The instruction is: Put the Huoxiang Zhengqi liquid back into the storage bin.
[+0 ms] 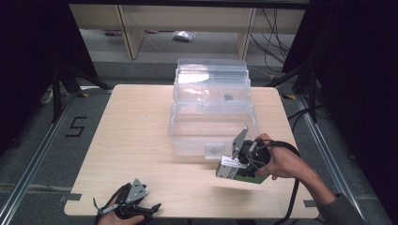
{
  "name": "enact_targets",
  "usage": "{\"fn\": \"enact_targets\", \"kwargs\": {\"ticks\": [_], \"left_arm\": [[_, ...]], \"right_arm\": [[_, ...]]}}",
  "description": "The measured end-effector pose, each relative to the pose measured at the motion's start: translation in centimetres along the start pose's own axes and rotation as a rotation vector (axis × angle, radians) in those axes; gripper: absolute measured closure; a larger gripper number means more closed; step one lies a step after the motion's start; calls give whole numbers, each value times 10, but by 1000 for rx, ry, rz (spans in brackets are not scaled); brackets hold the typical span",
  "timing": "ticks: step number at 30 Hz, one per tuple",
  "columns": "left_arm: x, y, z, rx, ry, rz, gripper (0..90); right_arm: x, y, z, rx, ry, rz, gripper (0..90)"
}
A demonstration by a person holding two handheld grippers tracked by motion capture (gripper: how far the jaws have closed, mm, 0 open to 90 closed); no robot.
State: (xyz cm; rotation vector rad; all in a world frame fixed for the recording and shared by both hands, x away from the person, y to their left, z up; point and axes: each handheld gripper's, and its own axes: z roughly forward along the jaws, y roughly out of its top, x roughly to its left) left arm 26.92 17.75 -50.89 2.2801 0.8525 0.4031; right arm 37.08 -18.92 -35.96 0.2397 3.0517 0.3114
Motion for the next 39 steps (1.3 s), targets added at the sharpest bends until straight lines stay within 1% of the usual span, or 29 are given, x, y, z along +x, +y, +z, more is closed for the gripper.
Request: {"fn": "enact_targets", "kwargs": {"ticks": [1, 2, 3, 4, 5, 6, 8, 9, 10, 11, 13, 15, 18, 19, 20, 22, 24, 25, 26, 27, 28, 29, 30, 31, 32, 33, 34, 38, 39], "left_arm": [[0, 0, 0, 0, 0, 0, 176], [0, 0, 0, -2, -2, -9, 176], [0, 0, 0, 2, 0, 1, 176], [0, 0, 0, 2, 0, 1, 176], [0, 0, 0, 1, 0, 1, 176], [1, 0, -1, 8, 2, 10, 176], [-2, -1, 2, -28, 3, -41, 176], [-2, 0, 2, -27, 5, -30, 176], [-2, 0, 2, -27, 5, -33, 176], [-2, 0, 2, -25, 6, -29, 176], [-2, 0, 2, -25, 5, -33, 176], [-2, 0, 2, -26, 5, -34, 176], [-2, 0, 2, -26, 5, -31, 176], [-2, 0, 2, -28, 4, -33, 176], [-2, 0, 2, -25, 2, -31, 175], [-2, 0, 2, -27, 6, -30, 176], [-2, -1, 2, -27, 5, -36, 176], [-2, 0, 2, -26, 7, -29, 176], [-2, 0, 2, -26, 6, -28, 176], [-2, 0, 1, -27, 6, -29, 176], [-2, 0, 1, -27, 6, -29, 176], [-2, -1, 1, -29, 3, -33, 176], [-1, -1, 0, -17, -2, -20, 176], [2, 0, -2, 11, 0, 14, 176], [1, 0, -2, 8, -1, 14, 176], [-1, 0, 0, -21, -7, -27, 175], [-2, -1, 2, -28, 2, -35, 176], [-2, -1, 1, -32, -3, -30, 176], [-2, -1, 1, -32, -3, -30, 176]], "right_arm": [[0, 1, -2, 7, -4, 21, 652], [0, 1, -2, 7, -4, 21, 652], [-5, 4, -6, 10, -8, -24, 652], [-5, 4, -6, 10, -8, -24, 652], [-2, 5, -9, 23, -11, 31, 652], [-4, 6, -12, 23, -15, 27, 652], [-5, 9, -17, 14, -12, 52, 652], [-8, 10, -19, 11, -6, 38, 652], [-11, 12, -25, 10, -11, 45, 652], [-13, 13, -26, -8, 9, 54, 653], [-19, 16, -31, -3, -3, 26, 652], [-22, 17, -33, -4, -10, 21, 652], [-30, 20, -39, 3, -25, 39, 653], [-31, 21, -40, -8, -6, 51, 653], [-34, 22, -43, 5, -20, 47, 653], [-40, 26, -50, 9, -31, 68, 653], [-42, 29, -51, -8, -19, 71, 653], [-47, 30, -54, 2, -30, 37, 653], [-51, 31, -55, -3, -34, 27, 653], [-51, 34, -58, -8, -28, 66, 653], [-55, 36, -60, 1, -41, 36, 653], [-57, 38, -62, -1, -35, 71, 653], [-60, 39, -64, 13, -43, 70, 653], [-63, 40, -65, 12, -42, 80, 653], [-67, 41, -66, 14, -48, 74, 653], [-70, 41, -67, 12, -53, 86, 653], [-73, 42, -68, 10, -49, 82, 653], [-90, 45, -64, 2, -49, 69, 653], [-90, 45, -64, 2, -49, 69, 653]]}}
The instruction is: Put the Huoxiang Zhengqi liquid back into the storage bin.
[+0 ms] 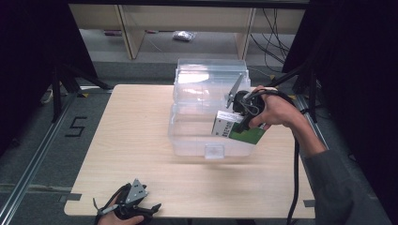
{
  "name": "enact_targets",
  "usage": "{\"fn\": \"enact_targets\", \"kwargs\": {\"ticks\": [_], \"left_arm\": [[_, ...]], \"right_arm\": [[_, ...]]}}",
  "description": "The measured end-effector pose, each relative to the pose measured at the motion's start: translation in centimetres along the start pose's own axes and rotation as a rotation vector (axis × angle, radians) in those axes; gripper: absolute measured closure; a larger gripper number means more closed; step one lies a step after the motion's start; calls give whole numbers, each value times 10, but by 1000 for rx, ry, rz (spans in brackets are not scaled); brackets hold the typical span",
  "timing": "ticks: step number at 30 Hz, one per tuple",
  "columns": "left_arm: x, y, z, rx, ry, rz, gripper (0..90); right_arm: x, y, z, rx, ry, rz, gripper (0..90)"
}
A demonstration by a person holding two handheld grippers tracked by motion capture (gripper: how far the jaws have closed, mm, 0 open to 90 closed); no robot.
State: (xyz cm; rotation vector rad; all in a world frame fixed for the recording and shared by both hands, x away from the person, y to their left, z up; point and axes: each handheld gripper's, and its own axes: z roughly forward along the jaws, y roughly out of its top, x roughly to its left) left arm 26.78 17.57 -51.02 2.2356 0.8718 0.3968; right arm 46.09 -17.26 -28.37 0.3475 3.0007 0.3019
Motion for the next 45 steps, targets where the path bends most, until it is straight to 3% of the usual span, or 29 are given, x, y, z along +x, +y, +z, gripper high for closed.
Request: {"fn": "enact_targets", "kwargs": {"ticks": [1, 12, 15, 18, 19, 20, 21, 26, 28, 33, 35, 36, 37, 38, 39, 43, 45], "left_arm": [[-1, 0, 0, -7, 2, -9, 176], [0, -1, 1, 1, -1, -16, 175], [0, -1, 1, -1, -6, -17, 175], [3, 0, -3, 37, -3, 29, 175], [2, 0, -2, 25, -1, 25, 175], [0, -1, 0, -7, 1, -17, 176], [0, -1, 0, -7, 0, -17, 176], [0, 0, -1, 4, -1, 2, 176], [0, -1, 0, -3, 0, -19, 176], [0, -1, 0, -4, 1, -14, 175], [-1, -1, 1, -9, -8, -28, 175], [-1, -1, 1, -9, -8, -28, 176], [1, -1, -1, 11, -13, -4, 176], [-1, -1, 1, -8, -8, -29, 175], [0, -1, 0, 0, 0, -14, 176], [-1, -1, 1, -5, -9, -26, 175], [0, -1, 0, -5, 0, -22, 176]], "right_arm": [[-4, 1, 4, 13, 6, 23, 653], [-30, 8, 25, 37, 21, -9, 652], [-35, 9, 32, 51, 21, 14, 652], [-41, 9, 39, 48, 25, 34, 652], [-45, 9, 42, 51, 22, 10, 652], [-46, 8, 44, 53, 22, 18, 651], [-48, 7, 46, 56, 27, 10, 651], [-52, 1, 58, 65, 29, 42, 651], [-55, -2, 63, 75, 32, 23, 651], [-57, -8, 73, 91, 33, 47, 651], [-60, -11, 79, 82, 34, -2, 650], [-60, -11, 79, 82, 34, -2, 650], [-59, -11, 79, 87, 34, 5, 650], [-59, -11, 81, 87, 36, 5, 650], [-59, -12, 83, 91, 40, 6, 649], [-59, -13, 89, 90, 55, -4, 649], [-59, -15, 92, 95, 57, 15, 649]]}}
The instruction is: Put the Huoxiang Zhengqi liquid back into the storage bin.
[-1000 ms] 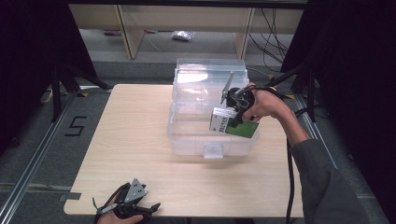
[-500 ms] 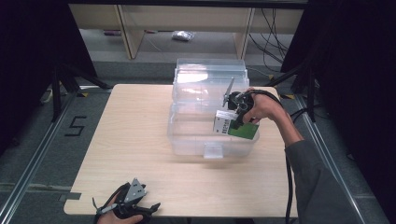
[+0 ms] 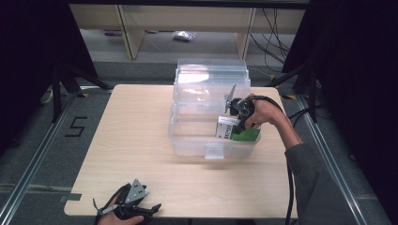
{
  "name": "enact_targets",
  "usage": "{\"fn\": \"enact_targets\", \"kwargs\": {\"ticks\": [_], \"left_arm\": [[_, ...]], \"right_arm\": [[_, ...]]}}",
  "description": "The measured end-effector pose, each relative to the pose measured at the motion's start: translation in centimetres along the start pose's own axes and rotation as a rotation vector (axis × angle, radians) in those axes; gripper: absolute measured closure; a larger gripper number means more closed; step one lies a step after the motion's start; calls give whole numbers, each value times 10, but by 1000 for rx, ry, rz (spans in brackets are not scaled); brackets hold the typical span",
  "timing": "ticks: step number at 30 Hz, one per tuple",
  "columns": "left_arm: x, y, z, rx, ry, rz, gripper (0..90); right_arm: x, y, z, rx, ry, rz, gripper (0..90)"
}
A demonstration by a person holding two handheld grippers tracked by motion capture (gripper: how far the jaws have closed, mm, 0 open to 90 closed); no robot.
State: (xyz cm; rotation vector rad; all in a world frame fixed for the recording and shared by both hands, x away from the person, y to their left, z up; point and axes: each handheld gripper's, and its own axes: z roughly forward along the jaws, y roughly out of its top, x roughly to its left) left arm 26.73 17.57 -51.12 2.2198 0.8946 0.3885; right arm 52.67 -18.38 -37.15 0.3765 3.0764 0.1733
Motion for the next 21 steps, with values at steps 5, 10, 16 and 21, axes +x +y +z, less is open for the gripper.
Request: {"fn": "enact_targets", "kwargs": {"ticks": [5, 10, 16, 21], "left_arm": [[1, 0, 0, 2, -1, 9, 175], [0, 0, 0, -1, -3, 1, 176], [0, 0, 0, 1, -5, 7, 175], [0, 0, 0, -2, -3, 0, 176]], "right_arm": [[-3, -2, 6, -1, 3, -22, 648], [-2, -3, 11, -13, 20, 8, 647], [-5, -6, 22, 6, 13, -13, 644], [-4, -6, 27, 9, 27, -9, 640]]}}
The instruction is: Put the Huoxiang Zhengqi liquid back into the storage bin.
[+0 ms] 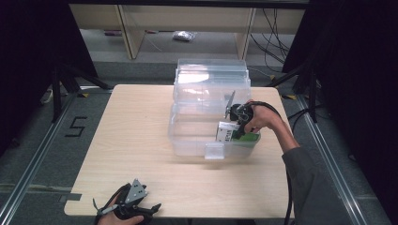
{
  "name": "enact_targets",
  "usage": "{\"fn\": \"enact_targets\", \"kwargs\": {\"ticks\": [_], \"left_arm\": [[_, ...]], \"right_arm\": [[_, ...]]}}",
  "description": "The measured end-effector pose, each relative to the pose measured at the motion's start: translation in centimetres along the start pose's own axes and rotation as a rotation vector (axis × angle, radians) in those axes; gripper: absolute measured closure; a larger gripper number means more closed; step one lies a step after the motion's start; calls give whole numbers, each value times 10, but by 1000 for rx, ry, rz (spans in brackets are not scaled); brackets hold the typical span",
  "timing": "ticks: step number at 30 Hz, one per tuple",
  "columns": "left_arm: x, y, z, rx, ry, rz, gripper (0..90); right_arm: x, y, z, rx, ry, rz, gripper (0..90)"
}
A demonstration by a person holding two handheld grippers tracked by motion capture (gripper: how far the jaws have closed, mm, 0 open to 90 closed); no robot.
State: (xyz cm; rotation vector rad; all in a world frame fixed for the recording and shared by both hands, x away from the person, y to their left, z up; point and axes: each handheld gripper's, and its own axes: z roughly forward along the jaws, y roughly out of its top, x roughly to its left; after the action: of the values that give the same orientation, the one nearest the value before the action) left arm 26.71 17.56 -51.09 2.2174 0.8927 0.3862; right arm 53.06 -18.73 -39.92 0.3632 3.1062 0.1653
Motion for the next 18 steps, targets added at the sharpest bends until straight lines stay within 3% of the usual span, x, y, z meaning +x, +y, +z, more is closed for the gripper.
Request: {"fn": "enact_targets", "kwargs": {"ticks": [5, 9, 10, 11, 12, 13, 18], "left_arm": [[0, 0, 0, -2, 0, -1, 176], [1, 0, 0, -3, 11, -2, 175], [2, 0, -1, 11, 9, 9, 176], [1, 0, 0, 0, 6, 5, 175], [2, 0, -2, 21, 5, 30, 175], [0, 0, -1, -2, 1, 1, 175], [0, 0, -1, 1, -1, 2, 176]], "right_arm": [[-1, 0, 3, -3, 10, 6, 621], [2, -1, -7, -43, 17, 15, 605], [2, -1, -10, -51, 15, 23, 579], [5, -1, -14, -75, 23, 77, 565], [4, -1, -16, -92, 24, 64, 554], [4, -2, -20, -103, 19, 58, 542], [6, -8, -32, -150, -6, 105, 502]]}}
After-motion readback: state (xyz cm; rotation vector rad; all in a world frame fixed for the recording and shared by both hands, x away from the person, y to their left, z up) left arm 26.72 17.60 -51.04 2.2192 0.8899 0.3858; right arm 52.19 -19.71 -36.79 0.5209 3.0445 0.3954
